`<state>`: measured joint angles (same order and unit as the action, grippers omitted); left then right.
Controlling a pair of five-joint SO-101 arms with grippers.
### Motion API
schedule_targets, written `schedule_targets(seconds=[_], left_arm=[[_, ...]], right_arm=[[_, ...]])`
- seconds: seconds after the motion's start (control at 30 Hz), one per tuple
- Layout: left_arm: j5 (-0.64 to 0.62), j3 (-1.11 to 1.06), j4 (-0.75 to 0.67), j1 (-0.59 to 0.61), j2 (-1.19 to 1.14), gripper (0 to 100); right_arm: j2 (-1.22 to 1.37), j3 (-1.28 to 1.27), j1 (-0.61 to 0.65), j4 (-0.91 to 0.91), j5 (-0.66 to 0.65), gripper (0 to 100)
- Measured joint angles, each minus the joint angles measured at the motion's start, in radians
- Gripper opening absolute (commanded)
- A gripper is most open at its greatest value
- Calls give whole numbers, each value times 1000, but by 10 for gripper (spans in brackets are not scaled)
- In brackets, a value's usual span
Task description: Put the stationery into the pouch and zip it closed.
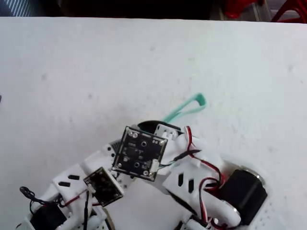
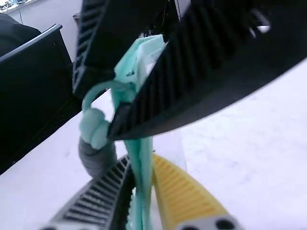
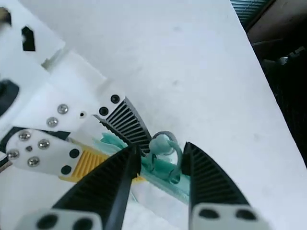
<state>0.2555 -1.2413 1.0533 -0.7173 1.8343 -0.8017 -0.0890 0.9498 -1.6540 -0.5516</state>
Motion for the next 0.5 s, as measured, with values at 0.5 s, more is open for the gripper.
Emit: schedule_targets(seconds=[0.5], left_arm=[[2, -2, -2, -5, 0, 23]], right_arm=[[-78, -38, -72, 95, -51, 18]])
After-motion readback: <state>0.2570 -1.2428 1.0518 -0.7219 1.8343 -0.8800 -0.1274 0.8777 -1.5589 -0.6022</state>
